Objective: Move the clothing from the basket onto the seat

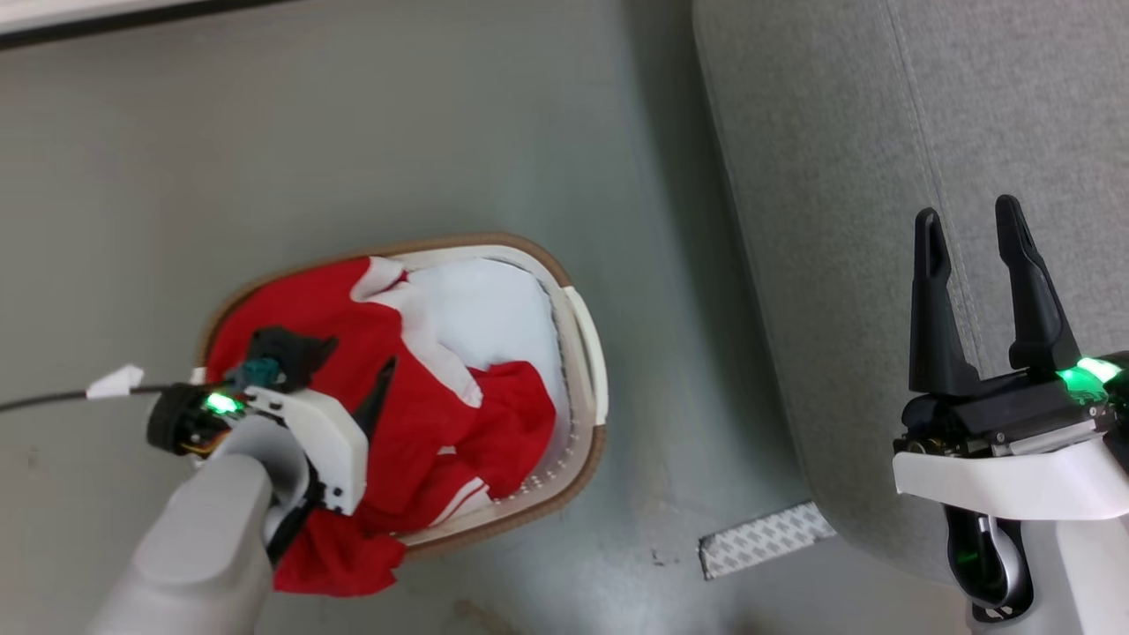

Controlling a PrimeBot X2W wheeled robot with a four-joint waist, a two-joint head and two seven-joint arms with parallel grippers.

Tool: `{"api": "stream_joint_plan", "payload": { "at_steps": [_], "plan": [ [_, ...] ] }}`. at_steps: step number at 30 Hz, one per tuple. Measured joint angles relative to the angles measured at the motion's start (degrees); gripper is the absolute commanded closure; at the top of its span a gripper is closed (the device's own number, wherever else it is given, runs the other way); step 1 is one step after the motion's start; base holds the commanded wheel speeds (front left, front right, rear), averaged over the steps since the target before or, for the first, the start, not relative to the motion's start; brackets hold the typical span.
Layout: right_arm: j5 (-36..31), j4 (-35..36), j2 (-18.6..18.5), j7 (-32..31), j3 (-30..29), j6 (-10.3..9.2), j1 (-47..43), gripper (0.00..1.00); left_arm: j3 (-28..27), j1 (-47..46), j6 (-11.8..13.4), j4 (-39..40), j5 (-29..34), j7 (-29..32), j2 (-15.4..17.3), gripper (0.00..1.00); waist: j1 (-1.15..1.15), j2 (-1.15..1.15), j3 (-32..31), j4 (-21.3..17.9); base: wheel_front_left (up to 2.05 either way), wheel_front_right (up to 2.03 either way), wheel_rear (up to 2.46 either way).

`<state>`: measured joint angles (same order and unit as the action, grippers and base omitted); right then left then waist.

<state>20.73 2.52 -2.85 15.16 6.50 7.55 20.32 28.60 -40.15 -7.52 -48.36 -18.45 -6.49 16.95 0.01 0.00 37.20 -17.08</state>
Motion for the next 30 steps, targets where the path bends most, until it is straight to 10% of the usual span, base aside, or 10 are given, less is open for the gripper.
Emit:
{"api": "stream_joint_plan", "payload": {
  "at_steps": [18, 20, 30],
  "plan": [
    [4.5, 1.54, -0.01, -0.01, 1.43, -0.01, 0.61, 0.0, 11.65, -7.71, 0.0, -17.27, -3.54, 4.9, 3.57, 0.03, -0.01, 0.0, 9.03, -8.64, 0.0, 0.0, 0.0],
    [4.5, 1.55, -0.01, 0.0, 1.42, 0.0, 0.61, 0.0, 12.6, -8.05, 0.0, -17.83, -3.81, 4.77, 3.5, 1.0, -0.01, 0.0, 9.39, -8.85, 0.0, 0.0, 0.0],
    [2.91, 0.32, 0.02, -0.01, 0.58, 0.0, 0.66, 0.0, 15.93, -7.69, 0.0, -18.09, -7.36, -1.16, 0.38, 1.0, -0.01, 0.0, 5.39, -6.77, 0.0, 0.0, 0.0]
  ]
}}
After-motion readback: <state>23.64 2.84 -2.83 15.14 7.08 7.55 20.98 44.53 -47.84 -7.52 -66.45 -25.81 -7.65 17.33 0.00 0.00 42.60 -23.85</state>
